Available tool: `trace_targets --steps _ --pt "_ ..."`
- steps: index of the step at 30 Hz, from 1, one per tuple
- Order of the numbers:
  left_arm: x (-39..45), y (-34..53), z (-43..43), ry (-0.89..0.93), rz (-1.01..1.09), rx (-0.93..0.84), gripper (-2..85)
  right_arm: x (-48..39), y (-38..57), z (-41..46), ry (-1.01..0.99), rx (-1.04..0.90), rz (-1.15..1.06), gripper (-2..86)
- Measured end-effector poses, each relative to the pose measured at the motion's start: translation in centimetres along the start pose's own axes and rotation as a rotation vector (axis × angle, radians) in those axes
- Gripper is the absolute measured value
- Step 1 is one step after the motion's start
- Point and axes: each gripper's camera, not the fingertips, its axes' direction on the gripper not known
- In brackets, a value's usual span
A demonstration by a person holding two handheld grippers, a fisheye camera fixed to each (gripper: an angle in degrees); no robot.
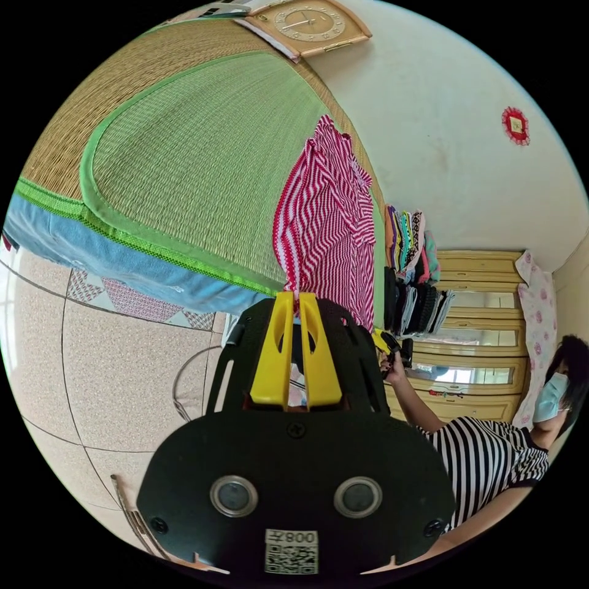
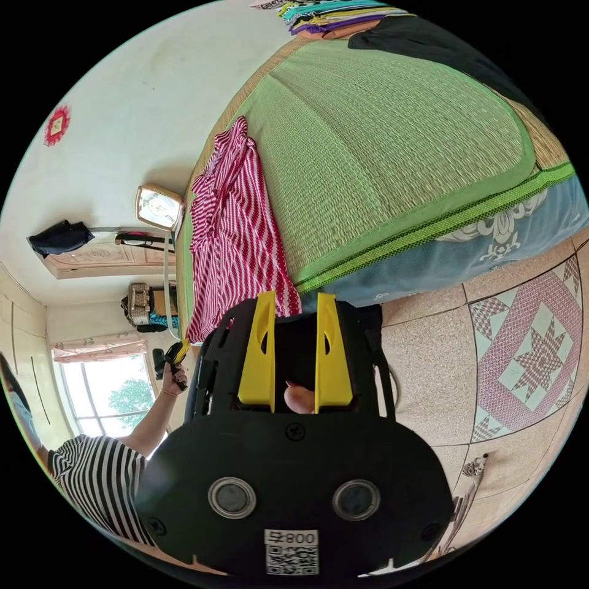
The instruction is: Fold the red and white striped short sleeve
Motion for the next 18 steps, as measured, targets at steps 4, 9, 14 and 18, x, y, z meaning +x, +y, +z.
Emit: trace_targets --steps 4,9,14,18 --pt "0.6 0.7 0.3 -0.006 0.000 -0.021 1.4 0.4 0.0 1.1 -0.004 -0.028 -0.001 8.3" --pt "1.0 1.6 -0.2 0.017 -0.008 -0.021 1.3 0.9 0.3 1.3 -0.028 -0.046 -0.003 3.4" --pt "3.0 2.7 -2.1 0.100 0.035 0.017 1.3 0.1 1.5 -1.9 -0.086 -0.010 -0.081 1.0" --pt "5.1 3.1 -3.5 0.162 0.089 0.037 1.4 -0.6 2.4 -5.2 -0.171 0.042 -0.136 0.6"
